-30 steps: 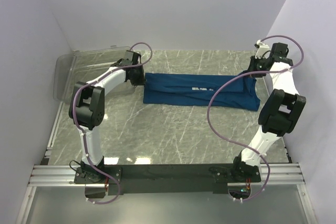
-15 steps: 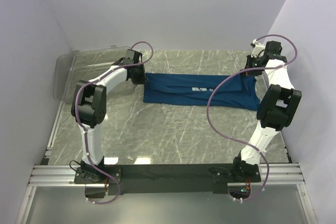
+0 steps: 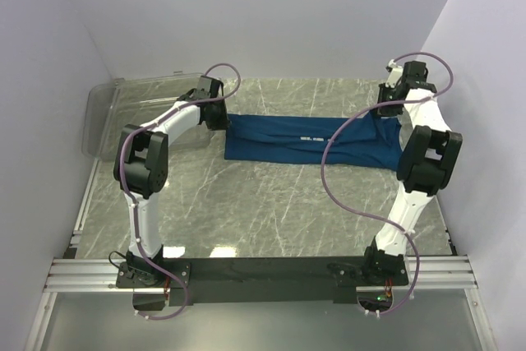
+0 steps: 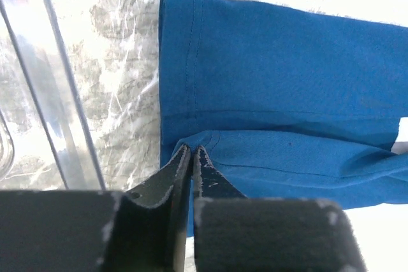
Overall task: Fold and stack the t-shirts
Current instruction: Fold the tshirt
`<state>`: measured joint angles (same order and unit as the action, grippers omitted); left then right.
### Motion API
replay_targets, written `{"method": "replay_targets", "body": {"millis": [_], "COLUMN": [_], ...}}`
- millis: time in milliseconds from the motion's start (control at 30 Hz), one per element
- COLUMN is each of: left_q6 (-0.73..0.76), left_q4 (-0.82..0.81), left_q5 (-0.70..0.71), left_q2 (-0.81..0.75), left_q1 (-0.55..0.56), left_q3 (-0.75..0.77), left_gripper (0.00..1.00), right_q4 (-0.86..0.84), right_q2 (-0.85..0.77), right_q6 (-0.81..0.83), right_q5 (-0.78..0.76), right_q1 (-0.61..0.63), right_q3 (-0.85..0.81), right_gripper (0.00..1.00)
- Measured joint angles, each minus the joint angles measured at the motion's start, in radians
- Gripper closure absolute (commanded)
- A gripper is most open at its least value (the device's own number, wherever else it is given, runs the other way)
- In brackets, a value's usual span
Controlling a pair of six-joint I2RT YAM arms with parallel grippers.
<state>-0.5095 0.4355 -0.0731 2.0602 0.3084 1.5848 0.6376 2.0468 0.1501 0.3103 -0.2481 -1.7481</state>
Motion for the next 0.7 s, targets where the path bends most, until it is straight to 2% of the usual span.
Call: {"method": "replay_targets", "body": {"millis": [100,133,200,400,500,700], "left_q6": [0.0,0.0,0.001,0.003,0.012,0.027], "left_q4": [0.0,-0.001,-0.002,-0.003,-0.013,-0.086], "left_q5": [0.002,0.003,0.009,0.005,-0.014,-0.093], "left_q2": [0.0,0.0,0.0,-0.017,-0.051,-0.193], "left_q1": [0.0,0.0,-0.001,-0.008,-0.013,-0.013], "left_q3": [0.008,0.014,0.023,0.039,0.037,-0.033], "left_gripper": [0.61,0.59,0.53,0.45,0.41,0.39], "right_q4": [0.0,0.001,0.003,0.007,0.044,0.151], "right_q2": [0.033,0.04,0.055,0.071,0.062,-0.103], "right_q6": [-0.037,-0.053,-0.08,-0.111,-0.047,0.146], "right_q5": [-0.056,-0.07,-0.099,-0.164,-0.122,0.0], "right_q1": [0.027,0.034,0.047,0.052,0.044,0.025], "right_q3": [-0.04,-0.051,-0.082,-0.151,-0.142,0.097], "right_gripper": [0.56,0.54,0.42,0.4,0.4,0.43]}}
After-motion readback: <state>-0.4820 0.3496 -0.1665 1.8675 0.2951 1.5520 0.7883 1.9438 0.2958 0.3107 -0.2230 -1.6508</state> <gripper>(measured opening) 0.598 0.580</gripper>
